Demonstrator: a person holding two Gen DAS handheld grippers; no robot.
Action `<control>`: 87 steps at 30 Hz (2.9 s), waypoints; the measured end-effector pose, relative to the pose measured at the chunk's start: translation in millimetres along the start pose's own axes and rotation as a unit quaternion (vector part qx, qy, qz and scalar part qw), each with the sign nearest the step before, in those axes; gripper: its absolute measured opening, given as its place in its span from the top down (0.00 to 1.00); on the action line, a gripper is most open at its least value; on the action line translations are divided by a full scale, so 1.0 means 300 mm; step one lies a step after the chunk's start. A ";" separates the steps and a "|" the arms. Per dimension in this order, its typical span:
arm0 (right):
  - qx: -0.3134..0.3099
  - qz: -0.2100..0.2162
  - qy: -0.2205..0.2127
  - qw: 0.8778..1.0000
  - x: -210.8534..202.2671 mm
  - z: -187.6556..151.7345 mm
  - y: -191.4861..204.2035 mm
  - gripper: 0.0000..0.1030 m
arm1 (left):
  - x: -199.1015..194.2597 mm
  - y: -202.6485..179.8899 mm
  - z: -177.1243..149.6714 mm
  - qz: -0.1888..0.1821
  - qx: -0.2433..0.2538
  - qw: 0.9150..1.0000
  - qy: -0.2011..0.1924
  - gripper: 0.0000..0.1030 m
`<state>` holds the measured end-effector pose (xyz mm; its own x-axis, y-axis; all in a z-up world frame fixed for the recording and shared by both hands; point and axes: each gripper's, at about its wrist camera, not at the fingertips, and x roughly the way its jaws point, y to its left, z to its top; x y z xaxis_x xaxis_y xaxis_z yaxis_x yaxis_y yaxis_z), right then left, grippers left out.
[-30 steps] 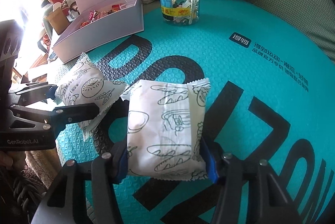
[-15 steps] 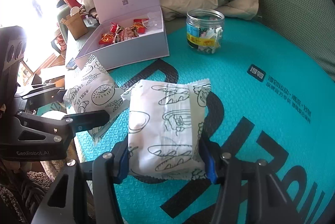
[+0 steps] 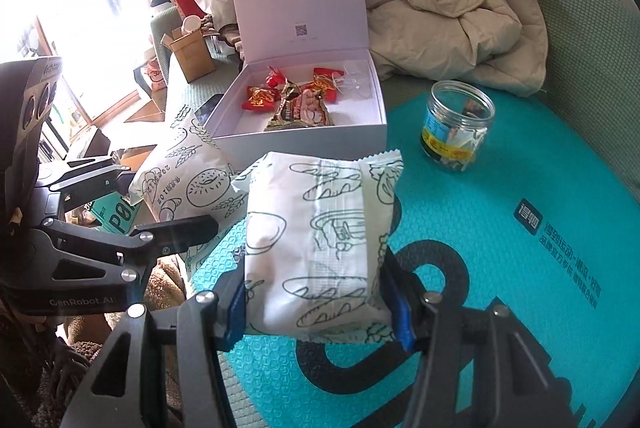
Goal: Organize objects
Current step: 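Carry both white pastry packets with both grippers over the white box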
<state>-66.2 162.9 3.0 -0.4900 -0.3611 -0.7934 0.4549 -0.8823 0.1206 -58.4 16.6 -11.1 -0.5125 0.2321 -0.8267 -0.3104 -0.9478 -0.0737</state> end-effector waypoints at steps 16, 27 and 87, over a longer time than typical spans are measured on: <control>-0.068 0.036 -0.041 0.996 -0.011 0.174 0.152 0.44 | -0.107 0.199 0.016 0.075 -0.052 0.995 -0.037 0.44; -0.099 0.032 -0.058 0.993 -0.027 0.279 0.160 0.44 | -0.118 0.235 0.083 0.069 -0.058 0.995 -0.044 0.44; -0.093 0.023 0.007 0.995 0.498 0.513 0.014 0.44 | 0.394 0.468 0.314 0.076 -0.068 0.995 0.015 0.44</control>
<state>-251.9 58.7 -23.2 -0.4557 -0.3948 -0.7978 0.6075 -0.7930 0.0454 -238.1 -68.4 -66.7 -0.5208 0.0791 -0.8500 -0.1194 -0.9927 -0.0192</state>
